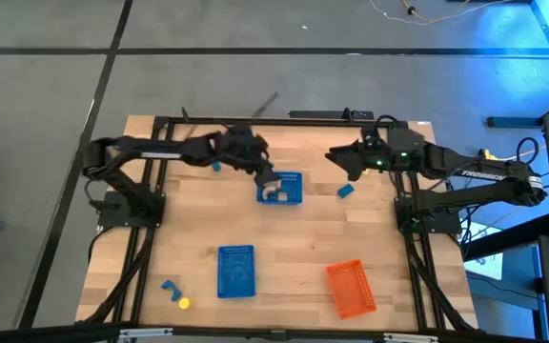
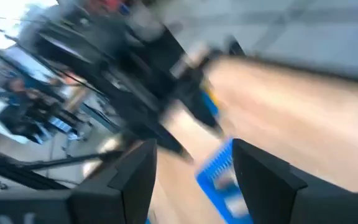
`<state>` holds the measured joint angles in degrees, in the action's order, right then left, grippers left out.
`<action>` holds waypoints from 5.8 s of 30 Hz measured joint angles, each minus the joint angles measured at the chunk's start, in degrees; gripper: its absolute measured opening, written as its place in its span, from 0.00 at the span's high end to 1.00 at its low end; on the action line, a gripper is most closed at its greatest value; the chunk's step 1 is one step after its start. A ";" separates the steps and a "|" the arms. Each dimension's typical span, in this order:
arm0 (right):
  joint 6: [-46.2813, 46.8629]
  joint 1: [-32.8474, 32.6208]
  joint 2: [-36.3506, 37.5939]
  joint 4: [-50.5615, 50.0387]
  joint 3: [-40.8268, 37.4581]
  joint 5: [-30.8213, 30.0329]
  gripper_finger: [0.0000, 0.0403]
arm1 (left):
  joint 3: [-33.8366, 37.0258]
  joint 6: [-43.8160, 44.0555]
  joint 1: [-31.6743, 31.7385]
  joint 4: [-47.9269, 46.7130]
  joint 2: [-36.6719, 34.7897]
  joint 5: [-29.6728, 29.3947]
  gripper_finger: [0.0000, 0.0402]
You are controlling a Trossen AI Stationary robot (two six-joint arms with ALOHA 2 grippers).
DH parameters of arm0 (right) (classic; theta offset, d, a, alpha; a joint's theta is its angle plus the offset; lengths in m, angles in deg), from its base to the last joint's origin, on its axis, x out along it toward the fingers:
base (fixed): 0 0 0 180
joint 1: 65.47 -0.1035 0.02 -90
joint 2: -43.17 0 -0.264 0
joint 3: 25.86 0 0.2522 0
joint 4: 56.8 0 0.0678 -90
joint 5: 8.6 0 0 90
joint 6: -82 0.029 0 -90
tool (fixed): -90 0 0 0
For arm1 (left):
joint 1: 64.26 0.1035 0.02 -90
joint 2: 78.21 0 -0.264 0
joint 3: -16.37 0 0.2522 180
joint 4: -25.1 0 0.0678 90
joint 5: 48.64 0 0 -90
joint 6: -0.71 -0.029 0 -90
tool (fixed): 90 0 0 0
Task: Sort & place blocks by color
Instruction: Put the top right blue block into the orange basket, then put the top blue block into the orange basket
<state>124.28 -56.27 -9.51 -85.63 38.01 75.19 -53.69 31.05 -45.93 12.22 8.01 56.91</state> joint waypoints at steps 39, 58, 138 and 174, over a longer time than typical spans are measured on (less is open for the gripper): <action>77.48 0.36 -40.80 -32.30 -1.68 -4.55 0.48 | 0.15 -1.09 -3.65 -1.44 -33.46 -12.86 0.13; 58.08 0.48 -42.33 -31.84 -1.72 -7.34 0.68 | 0.15 -2.57 -3.65 -4.59 -33.42 -13.25 0.13; -21.47 -15.29 -17.64 3.46 7.28 -7.79 0.20 | 0.23 5.38 2.08 -33.65 -27.02 -26.79 0.13; -13.99 -15.31 -17.65 2.51 7.28 -9.73 0.20 | 0.17 -28.71 14.83 -44.27 1.08 -21.96 0.13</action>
<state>110.29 -71.58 -27.15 -83.11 45.29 65.46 -53.51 2.34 -31.10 -32.06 9.09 34.95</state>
